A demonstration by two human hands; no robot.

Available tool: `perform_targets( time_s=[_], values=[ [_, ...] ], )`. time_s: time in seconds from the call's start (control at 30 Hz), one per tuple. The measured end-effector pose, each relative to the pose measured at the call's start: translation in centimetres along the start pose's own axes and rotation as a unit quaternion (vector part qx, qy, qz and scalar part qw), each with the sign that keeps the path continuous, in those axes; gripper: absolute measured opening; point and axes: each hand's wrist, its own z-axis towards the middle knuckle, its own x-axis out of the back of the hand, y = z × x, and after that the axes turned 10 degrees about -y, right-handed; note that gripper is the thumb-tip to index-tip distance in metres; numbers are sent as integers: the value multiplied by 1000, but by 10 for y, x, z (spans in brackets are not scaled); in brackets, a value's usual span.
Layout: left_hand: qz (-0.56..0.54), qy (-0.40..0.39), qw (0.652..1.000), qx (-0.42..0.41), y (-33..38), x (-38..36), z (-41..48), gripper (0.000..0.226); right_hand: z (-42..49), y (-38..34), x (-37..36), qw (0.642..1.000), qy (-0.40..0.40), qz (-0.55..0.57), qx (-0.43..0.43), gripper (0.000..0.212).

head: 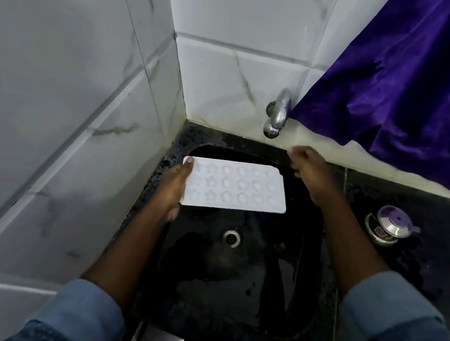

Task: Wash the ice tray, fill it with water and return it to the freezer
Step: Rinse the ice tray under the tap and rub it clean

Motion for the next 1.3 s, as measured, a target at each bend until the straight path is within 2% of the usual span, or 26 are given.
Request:
perform_targets(
  time_s=[0.13,0.23,0.3,0.5,0.67,0.8,0.93,1.07,1.13,1.23,1.3],
  values=[
    [-73,-13,997,8,-2,11,5,54,68,-30,-25,990,-29,117,-76,42],
    [-107,-22,994,11,2,12,7,60,95,-41,-37,967,-25,235,-97,38],
    [-113,-33,993,7,6,11,8,60,103,-43,-39,960,4,263,-101,35],
    [-99,-42,994,0,13,5,17,61,105,-47,-36,973,30,201,-110,44],
    [-102,-54,993,4,18,1,21,61,108,-54,-35,978,51,165,-117,34],
    [-108,-47,993,3,15,-2,23,62,95,-52,-26,982,-18,161,-99,13],
    [-106,-51,993,6,6,-1,25,68,79,-31,-2,985,-27,105,-135,31],
    [-106,-62,992,17,3,-5,28,71,67,-7,9,982,-77,87,-151,41],
    [-111,-55,992,17,2,-7,30,70,64,-8,11,982,-92,71,-152,53],
    [-117,-52,991,22,1,-10,34,73,55,-12,17,968,-163,79,-172,67],
    [-121,-69,990,34,1,-12,37,77,51,-11,17,965,-184,76,-171,67]
  ],
)
